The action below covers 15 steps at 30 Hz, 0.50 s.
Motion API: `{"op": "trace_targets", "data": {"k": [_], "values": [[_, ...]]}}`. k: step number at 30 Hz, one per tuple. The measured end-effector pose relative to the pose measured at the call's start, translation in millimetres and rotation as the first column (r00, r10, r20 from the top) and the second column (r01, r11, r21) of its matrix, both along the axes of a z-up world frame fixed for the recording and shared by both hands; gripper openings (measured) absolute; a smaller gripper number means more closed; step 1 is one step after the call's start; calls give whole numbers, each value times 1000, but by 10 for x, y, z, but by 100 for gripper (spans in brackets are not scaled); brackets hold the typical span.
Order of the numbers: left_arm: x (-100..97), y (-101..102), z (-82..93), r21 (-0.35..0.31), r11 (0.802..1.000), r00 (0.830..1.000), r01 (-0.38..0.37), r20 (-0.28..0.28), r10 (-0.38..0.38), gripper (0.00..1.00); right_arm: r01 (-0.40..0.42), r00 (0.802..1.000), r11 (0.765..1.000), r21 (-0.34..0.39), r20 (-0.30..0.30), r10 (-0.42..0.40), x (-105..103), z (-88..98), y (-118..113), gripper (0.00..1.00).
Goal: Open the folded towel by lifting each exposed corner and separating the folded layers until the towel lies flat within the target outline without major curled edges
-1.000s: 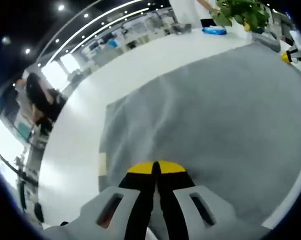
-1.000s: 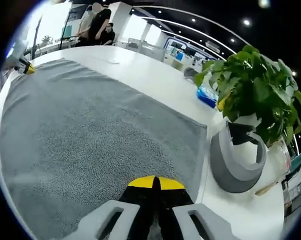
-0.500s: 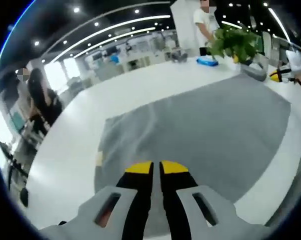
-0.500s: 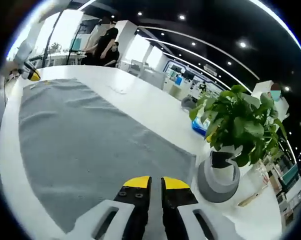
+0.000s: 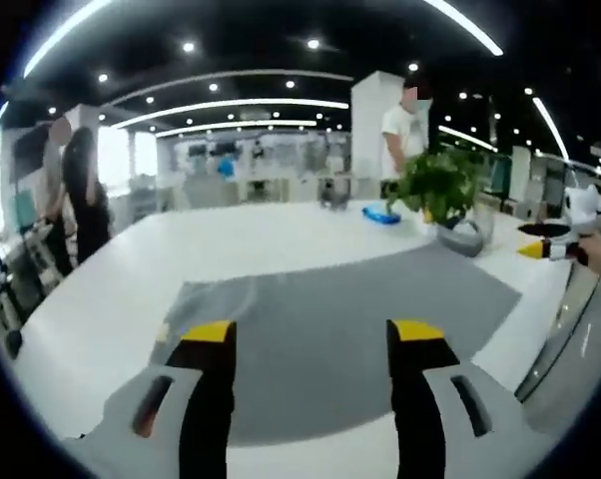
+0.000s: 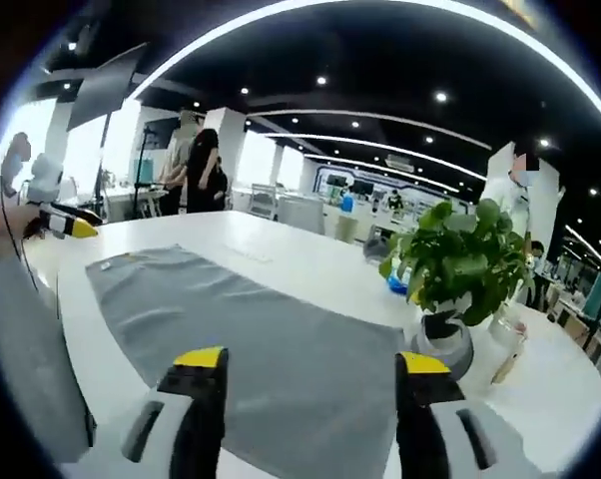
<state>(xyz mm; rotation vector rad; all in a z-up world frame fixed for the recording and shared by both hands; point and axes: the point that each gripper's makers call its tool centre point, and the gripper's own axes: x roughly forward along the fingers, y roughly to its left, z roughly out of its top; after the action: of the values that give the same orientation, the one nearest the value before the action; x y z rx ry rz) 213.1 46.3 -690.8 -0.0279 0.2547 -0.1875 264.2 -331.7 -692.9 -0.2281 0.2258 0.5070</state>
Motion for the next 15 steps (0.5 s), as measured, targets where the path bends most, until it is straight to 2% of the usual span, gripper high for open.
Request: {"op": "trace_targets", "data": {"k": [1,2,3,6,10,11,13,15], "values": [[-41,-54,42,-1,1000,1000,7,29,-7,90,-13,1000,1000,-3,5,13,-57,20,43,100],[-54,-71,56,0,1000,999,9,38,-9,97,-20,1000,1000,-4,7,20,-77,26,63,99],[-91,-107,82,4,1000,998,4,56,-5,99,-51,999,998,-21,16,51,-139,38,121,100],[-177,-193,142,37,999,995,3,95,-6,99,-80,996,996,32,-39,81,-299,-63,296,100],[-198,-220,137,13,999,995,-36,96,34,99,-81,995,997,-6,-54,81,-380,-137,354,100],[-187,-225,144,17,998,993,-66,99,64,99,-83,995,995,-50,-66,80,-398,-182,345,100],[-169,-204,188,114,986,989,-121,94,111,97,-67,997,996,-63,-51,64,-377,-159,331,100],[-133,-257,312,163,978,983,-132,149,108,93,-58,997,996,-61,-45,55,-374,-145,303,100]]}}
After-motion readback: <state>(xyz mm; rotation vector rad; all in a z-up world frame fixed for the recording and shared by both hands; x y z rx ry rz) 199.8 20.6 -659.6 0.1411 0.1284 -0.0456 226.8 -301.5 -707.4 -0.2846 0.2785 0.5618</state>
